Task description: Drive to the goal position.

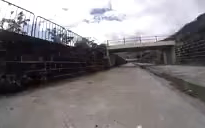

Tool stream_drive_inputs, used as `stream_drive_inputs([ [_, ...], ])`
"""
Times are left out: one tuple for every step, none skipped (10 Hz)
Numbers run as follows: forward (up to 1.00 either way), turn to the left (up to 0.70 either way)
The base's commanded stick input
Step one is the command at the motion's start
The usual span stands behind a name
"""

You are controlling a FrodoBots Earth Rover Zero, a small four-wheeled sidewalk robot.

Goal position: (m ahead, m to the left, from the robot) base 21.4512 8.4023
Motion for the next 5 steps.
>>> stream_drive_inputs([
  [0.00,0.00],
  [0.00,0.00],
  [0.00,0.00],
  [0.00,0.00],
  [0.00,0.00],
])
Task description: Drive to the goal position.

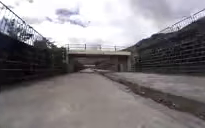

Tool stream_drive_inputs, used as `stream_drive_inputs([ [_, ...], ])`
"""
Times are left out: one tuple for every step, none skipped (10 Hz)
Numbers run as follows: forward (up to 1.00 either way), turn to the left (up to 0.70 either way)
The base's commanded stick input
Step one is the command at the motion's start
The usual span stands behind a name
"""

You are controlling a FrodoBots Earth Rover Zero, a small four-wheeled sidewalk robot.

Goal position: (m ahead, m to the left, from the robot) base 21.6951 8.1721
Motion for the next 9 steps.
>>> stream_drive_inputs([
  [0.00,0.00],
  [0.00,0.00],
  [0.09,0.00],
  [0.46,0.00],
  [0.83,0.00],
  [1.00,0.00],
  [1.00,0.00],
  [1.00,0.00],
  [0.00,0.00],
])
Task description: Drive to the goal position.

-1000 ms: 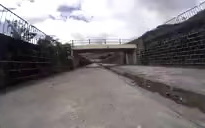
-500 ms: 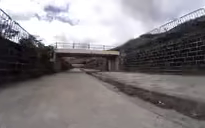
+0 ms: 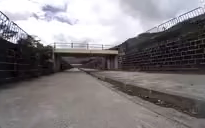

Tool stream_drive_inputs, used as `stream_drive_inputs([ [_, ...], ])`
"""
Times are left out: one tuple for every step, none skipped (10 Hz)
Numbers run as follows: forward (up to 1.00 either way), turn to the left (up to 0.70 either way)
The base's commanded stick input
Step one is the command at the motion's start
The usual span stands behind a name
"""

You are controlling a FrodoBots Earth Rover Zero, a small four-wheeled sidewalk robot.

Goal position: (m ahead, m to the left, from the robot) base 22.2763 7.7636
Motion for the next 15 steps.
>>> stream_drive_inputs([
  [0.00,0.00],
  [0.00,0.00],
  [0.00,0.00],
  [0.00,0.00],
  [0.00,0.01],
  [0.00,0.03],
  [0.00,0.05],
  [0.00,1.00],
  [0.00,1.00],
  [0.00,1.00],
  [0.00,1.00],
  [0.00,1.00],
  [0.00,1.00],
  [0.00,1.00],
  [0.00,1.00],
])
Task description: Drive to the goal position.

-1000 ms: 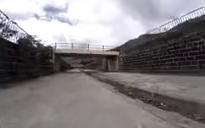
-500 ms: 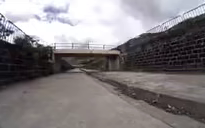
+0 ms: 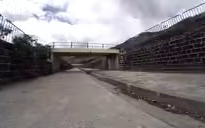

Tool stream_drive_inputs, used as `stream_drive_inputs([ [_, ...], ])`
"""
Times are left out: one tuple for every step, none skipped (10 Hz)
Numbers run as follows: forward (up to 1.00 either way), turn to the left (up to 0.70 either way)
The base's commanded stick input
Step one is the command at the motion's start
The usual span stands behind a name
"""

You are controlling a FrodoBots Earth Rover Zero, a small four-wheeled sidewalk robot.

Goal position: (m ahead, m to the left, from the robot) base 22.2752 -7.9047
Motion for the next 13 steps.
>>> stream_drive_inputs([
  [0.00,1.00],
  [0.00,1.00],
  [1.00,0.00],
  [1.00,0.00],
  [1.00,0.00],
  [1.00,0.00],
  [1.00,0.00],
  [1.00,0.00],
  [1.00,0.00],
  [1.00,0.00],
  [1.00,0.00],
  [1.00,0.00],
  [1.00,0.00],
])
